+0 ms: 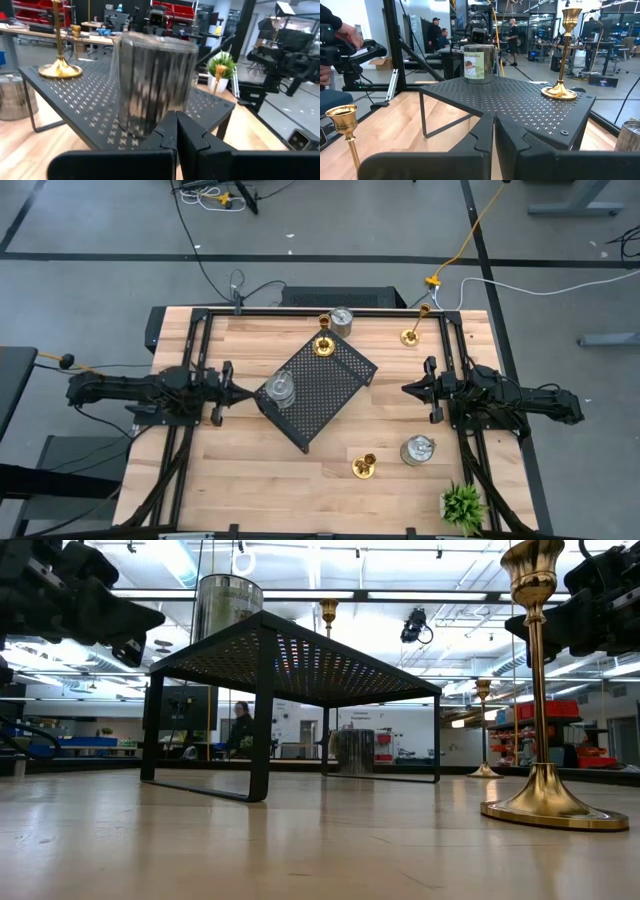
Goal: Pick & Place candle stick holders
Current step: Put the top silver scented candle on the shelf aligned with the other silver scented candle
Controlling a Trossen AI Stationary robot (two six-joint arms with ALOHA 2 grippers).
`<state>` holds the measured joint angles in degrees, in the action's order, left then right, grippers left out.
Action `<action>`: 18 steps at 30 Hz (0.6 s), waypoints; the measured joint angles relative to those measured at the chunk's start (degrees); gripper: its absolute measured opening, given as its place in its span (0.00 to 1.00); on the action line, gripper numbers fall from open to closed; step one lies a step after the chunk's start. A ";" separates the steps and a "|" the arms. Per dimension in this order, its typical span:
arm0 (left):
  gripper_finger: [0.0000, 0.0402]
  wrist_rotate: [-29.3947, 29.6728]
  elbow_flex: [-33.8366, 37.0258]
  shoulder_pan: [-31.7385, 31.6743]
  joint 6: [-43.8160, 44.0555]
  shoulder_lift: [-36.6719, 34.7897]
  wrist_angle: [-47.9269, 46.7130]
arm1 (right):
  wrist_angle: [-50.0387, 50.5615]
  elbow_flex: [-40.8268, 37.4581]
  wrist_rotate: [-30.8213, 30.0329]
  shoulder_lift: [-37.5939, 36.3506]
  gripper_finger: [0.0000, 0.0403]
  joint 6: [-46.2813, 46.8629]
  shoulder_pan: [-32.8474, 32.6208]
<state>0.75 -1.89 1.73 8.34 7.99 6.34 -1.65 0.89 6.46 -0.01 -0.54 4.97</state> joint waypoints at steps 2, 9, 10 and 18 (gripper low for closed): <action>0.00 -0.07 1.13 0.21 0.04 -0.76 0.15 | 0.00 0.00 0.00 0.00 0.06 0.00 0.02; 0.00 -0.17 1.35 0.45 -0.89 -3.27 -0.50 | 0.00 0.01 -0.01 0.00 0.06 0.00 0.00; 0.00 -0.42 1.35 0.45 -1.30 -3.80 -0.94 | 0.00 0.02 0.00 0.00 0.06 0.00 0.00; 0.00 -0.61 1.38 0.45 -1.49 -7.98 -4.17 | 0.00 0.00 0.00 0.00 0.06 0.00 0.02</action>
<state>0.14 -0.51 2.17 6.85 0.01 2.17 -1.65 0.89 6.46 -0.01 -0.54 4.99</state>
